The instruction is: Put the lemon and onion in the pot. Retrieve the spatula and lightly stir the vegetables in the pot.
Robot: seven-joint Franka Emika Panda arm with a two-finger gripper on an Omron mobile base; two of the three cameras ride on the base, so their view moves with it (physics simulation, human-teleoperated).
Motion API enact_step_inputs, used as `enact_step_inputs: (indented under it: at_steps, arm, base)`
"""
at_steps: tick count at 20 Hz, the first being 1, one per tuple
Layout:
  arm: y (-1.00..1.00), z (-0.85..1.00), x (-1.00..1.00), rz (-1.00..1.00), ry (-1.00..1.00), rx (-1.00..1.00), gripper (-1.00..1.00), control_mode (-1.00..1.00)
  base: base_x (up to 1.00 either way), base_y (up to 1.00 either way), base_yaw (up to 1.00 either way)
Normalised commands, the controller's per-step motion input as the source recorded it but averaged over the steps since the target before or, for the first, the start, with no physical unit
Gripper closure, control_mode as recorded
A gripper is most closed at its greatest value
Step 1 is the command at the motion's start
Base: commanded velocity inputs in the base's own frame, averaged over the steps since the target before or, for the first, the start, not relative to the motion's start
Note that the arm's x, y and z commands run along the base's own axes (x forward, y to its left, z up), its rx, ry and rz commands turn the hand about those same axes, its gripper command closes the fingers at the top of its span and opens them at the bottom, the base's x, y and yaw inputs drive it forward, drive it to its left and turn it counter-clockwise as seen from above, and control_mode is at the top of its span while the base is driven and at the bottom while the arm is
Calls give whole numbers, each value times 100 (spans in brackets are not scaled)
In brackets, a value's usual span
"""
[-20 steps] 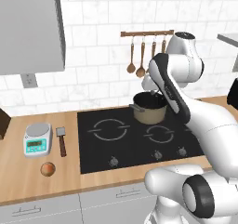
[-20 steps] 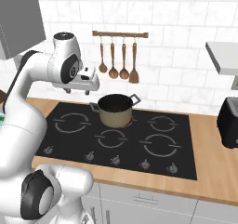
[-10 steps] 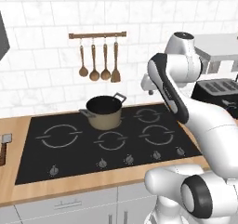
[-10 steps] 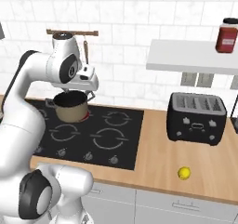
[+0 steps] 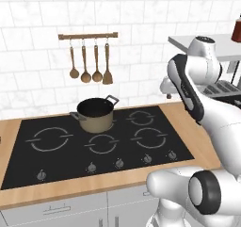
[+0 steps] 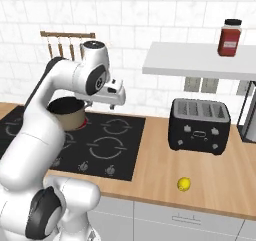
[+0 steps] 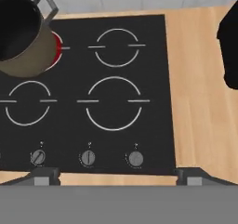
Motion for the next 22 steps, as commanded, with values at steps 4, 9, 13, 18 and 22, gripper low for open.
enact_step_inputs:
  at_steps: [4,9,13,18,22]
  arm:
    - [-100,-65,-18,-16,16,-2,-100,-100]
    - [-100,-75,-8,-24,26,-5,-100,-100]
    - [-100,-72,-22,-25,26,-4,-100,-100]
    - [-100,-48,-40,-21,14,0,-100,-100]
    - [-82,-30,-32,-16,7,0,-100,-100]
  base:
    - [0,0,0]
    - [0,0,0]
    - [0,0,0]
    - [0,0,0]
    - [0,0,0]
